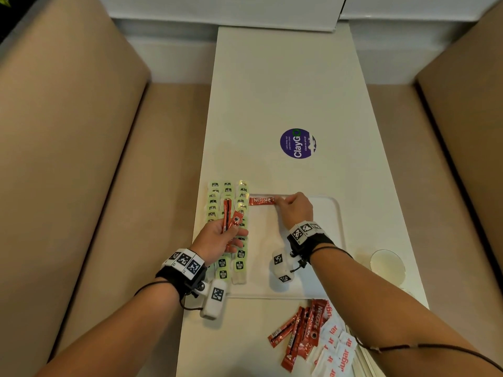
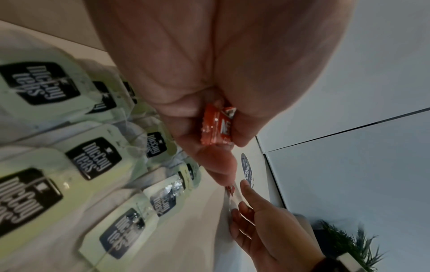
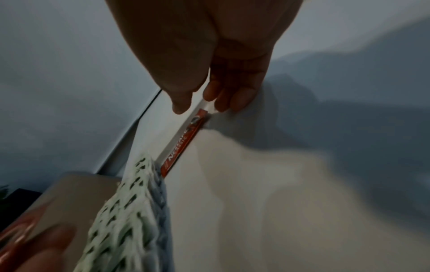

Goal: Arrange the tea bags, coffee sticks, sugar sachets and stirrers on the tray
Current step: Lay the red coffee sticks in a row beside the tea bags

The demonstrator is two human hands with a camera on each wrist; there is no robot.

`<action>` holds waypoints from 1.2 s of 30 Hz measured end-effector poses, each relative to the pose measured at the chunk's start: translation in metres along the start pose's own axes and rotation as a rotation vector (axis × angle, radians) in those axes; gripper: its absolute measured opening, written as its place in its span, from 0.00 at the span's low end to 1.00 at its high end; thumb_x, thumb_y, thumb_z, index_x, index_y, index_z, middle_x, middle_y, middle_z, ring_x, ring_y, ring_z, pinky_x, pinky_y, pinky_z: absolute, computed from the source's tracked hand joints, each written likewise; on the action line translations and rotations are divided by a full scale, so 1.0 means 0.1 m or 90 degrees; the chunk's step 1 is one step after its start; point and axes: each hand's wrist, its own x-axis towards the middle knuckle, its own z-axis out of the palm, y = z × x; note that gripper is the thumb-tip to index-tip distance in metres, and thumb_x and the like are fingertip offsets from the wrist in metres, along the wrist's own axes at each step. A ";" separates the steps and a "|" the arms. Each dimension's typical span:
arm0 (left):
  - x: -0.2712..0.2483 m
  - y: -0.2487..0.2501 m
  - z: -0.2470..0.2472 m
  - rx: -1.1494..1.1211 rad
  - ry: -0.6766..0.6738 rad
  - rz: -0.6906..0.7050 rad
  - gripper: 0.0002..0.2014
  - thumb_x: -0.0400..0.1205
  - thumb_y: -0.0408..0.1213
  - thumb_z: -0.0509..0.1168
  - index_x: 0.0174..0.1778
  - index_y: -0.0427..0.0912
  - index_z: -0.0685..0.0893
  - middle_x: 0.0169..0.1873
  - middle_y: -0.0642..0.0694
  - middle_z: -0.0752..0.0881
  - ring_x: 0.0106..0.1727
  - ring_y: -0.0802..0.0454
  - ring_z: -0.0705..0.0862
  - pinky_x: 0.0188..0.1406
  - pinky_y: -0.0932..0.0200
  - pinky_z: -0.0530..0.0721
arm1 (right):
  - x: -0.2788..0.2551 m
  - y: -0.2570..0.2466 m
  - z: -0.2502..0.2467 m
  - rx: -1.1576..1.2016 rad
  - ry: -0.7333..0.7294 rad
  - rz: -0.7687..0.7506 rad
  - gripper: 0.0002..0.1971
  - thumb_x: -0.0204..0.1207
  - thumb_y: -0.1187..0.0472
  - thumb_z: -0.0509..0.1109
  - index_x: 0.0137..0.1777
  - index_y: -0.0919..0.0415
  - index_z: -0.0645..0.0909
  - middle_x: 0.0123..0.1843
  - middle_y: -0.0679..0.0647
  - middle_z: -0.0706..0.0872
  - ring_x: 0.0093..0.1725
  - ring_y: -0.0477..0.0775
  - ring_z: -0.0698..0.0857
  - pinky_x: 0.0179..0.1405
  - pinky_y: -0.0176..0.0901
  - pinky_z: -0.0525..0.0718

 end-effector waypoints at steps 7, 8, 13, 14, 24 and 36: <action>-0.04 0.04 0.02 0.067 -0.023 0.006 0.06 0.87 0.35 0.65 0.54 0.37 0.85 0.46 0.37 0.93 0.27 0.51 0.85 0.24 0.62 0.81 | -0.31 0.03 0.00 0.055 -0.175 -0.172 0.12 0.83 0.48 0.71 0.47 0.55 0.87 0.41 0.48 0.89 0.41 0.51 0.89 0.45 0.45 0.86; -0.05 0.04 0.03 0.084 -0.023 0.010 0.07 0.87 0.36 0.66 0.54 0.37 0.85 0.45 0.38 0.93 0.26 0.51 0.84 0.24 0.62 0.80 | -0.38 0.02 -0.02 0.057 -0.214 -0.192 0.13 0.84 0.48 0.70 0.47 0.56 0.88 0.40 0.49 0.90 0.40 0.50 0.89 0.44 0.45 0.86; -0.07 0.04 0.02 0.120 -0.022 0.026 0.08 0.85 0.39 0.69 0.56 0.39 0.86 0.43 0.41 0.93 0.26 0.51 0.81 0.27 0.59 0.79 | -0.62 -0.01 -0.11 0.085 -0.331 -0.212 0.12 0.85 0.51 0.70 0.51 0.58 0.90 0.41 0.48 0.91 0.37 0.42 0.87 0.38 0.36 0.85; -0.08 0.04 0.02 0.121 -0.025 0.026 0.08 0.85 0.39 0.70 0.56 0.39 0.87 0.43 0.40 0.93 0.26 0.51 0.81 0.28 0.58 0.80 | -0.65 -0.01 -0.13 0.094 -0.340 -0.211 0.10 0.85 0.54 0.70 0.51 0.58 0.90 0.40 0.48 0.90 0.36 0.41 0.87 0.37 0.35 0.84; -0.12 -0.04 -0.09 0.044 0.039 0.038 0.05 0.83 0.34 0.71 0.52 0.37 0.88 0.42 0.37 0.90 0.35 0.49 0.85 0.34 0.58 0.86 | -0.73 0.04 -0.36 0.121 -0.249 -0.157 0.11 0.85 0.60 0.69 0.46 0.64 0.90 0.41 0.57 0.92 0.35 0.46 0.88 0.35 0.40 0.86; -0.10 0.04 -0.01 0.076 0.011 0.054 0.02 0.84 0.29 0.69 0.49 0.38 0.88 0.32 0.46 0.86 0.31 0.51 0.83 0.33 0.58 0.86 | -0.78 0.15 -0.46 0.157 -0.277 -0.101 0.04 0.83 0.65 0.72 0.54 0.63 0.87 0.40 0.53 0.92 0.34 0.44 0.87 0.34 0.36 0.85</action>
